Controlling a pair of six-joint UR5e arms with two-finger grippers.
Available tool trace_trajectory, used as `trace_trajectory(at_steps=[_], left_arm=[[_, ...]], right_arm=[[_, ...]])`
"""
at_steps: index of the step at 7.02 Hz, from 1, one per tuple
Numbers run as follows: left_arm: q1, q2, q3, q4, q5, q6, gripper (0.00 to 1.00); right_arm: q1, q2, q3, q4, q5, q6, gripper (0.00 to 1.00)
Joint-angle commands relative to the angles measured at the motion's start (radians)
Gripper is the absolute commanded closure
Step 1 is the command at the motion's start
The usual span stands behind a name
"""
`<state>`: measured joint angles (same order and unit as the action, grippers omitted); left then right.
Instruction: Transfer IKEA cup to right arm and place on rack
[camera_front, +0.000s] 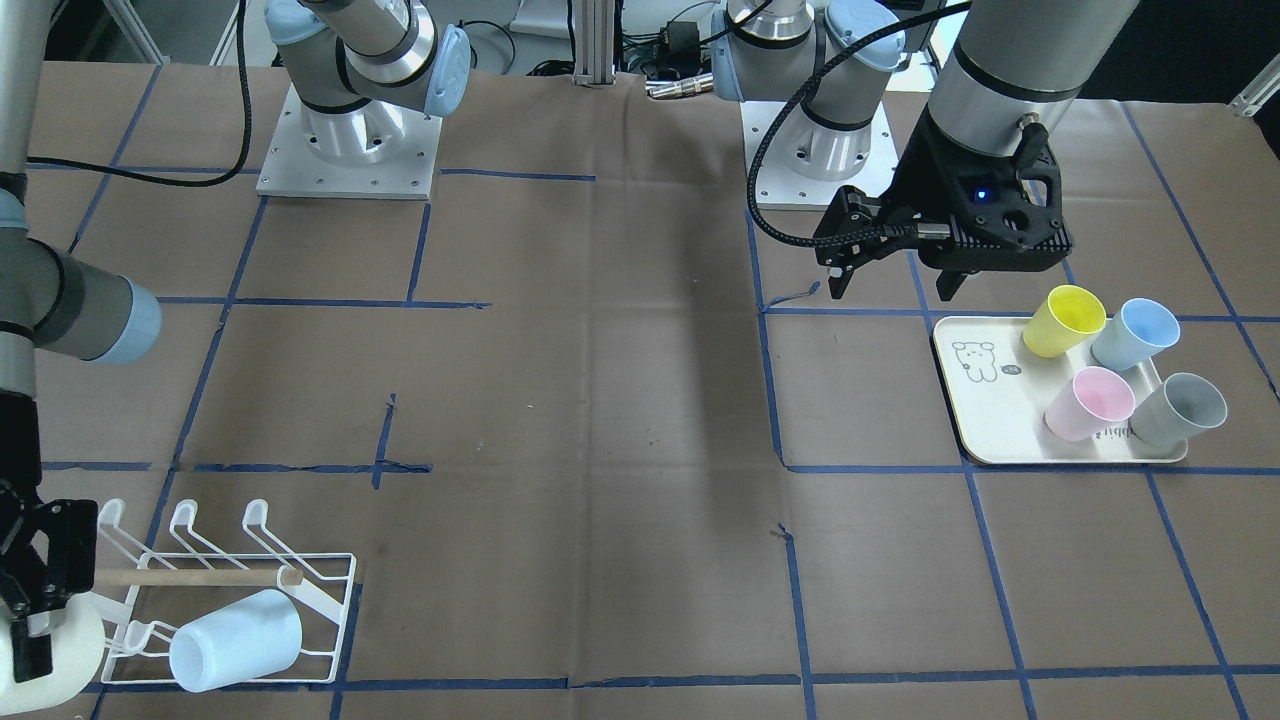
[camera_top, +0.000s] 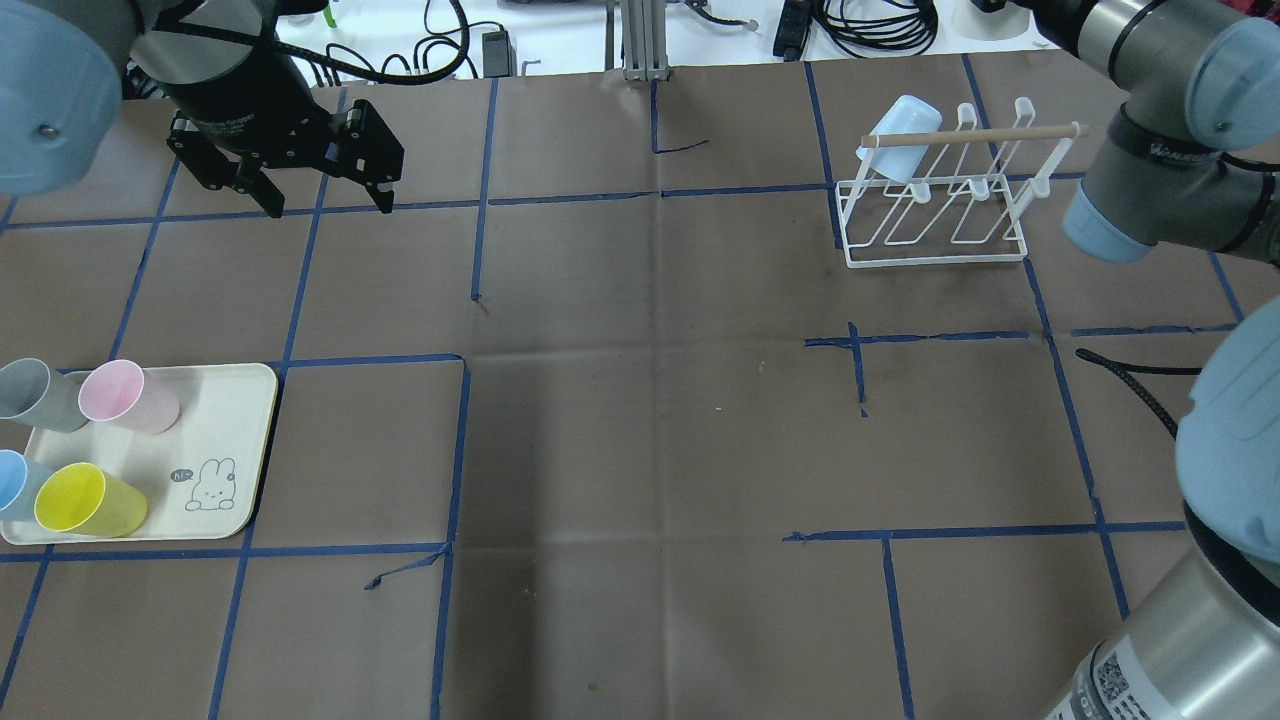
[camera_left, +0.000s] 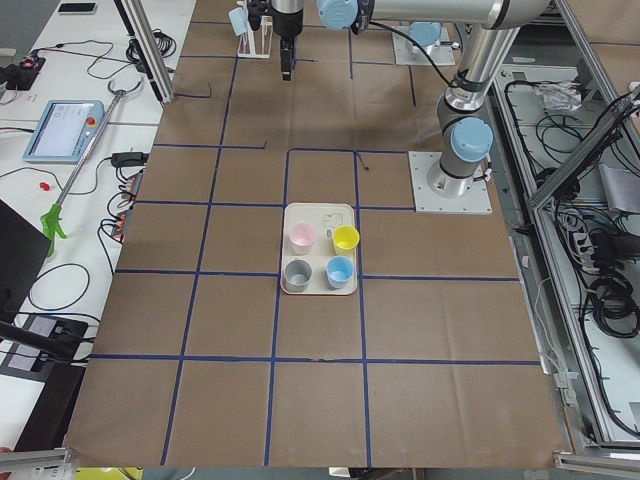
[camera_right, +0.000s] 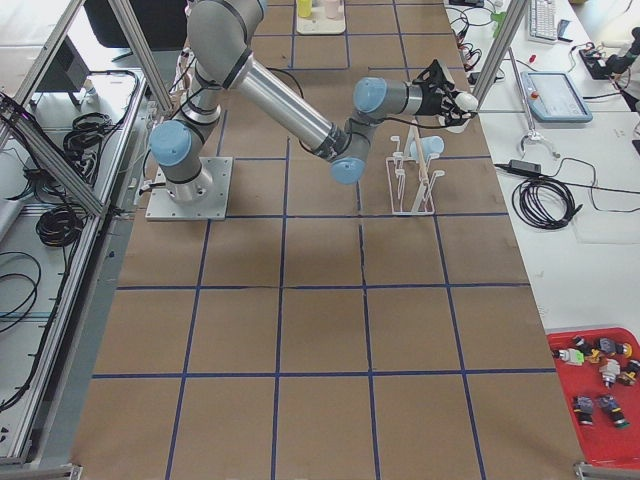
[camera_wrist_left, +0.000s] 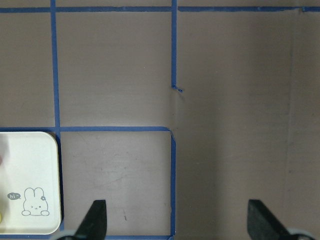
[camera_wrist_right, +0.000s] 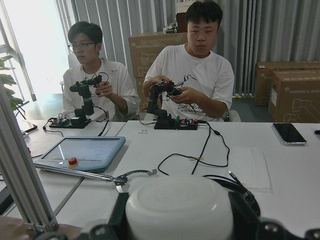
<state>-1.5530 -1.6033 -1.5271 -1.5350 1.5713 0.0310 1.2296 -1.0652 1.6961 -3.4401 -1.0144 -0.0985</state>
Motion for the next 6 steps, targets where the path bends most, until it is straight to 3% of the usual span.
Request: trace_trajectory(at_steps=[1, 3, 6], left_arm=[[0.008, 0.058, -0.083, 0.033, -0.008, 0.021, 0.01], [0.008, 0.046, -0.062, 0.041, 0.001, 0.023, 0.0], [0.008, 0.034, -0.056, 0.024, 0.007, 0.017, 0.0]], right_arm=[[-0.045, 0.022, 0.007, -0.01, 0.019, -0.012, 0.86], [-0.1, 0.056, 0.043, -0.138, 0.077, -0.03, 0.86], [-0.113, 0.121, 0.063, -0.232, 0.088, -0.03, 0.86]])
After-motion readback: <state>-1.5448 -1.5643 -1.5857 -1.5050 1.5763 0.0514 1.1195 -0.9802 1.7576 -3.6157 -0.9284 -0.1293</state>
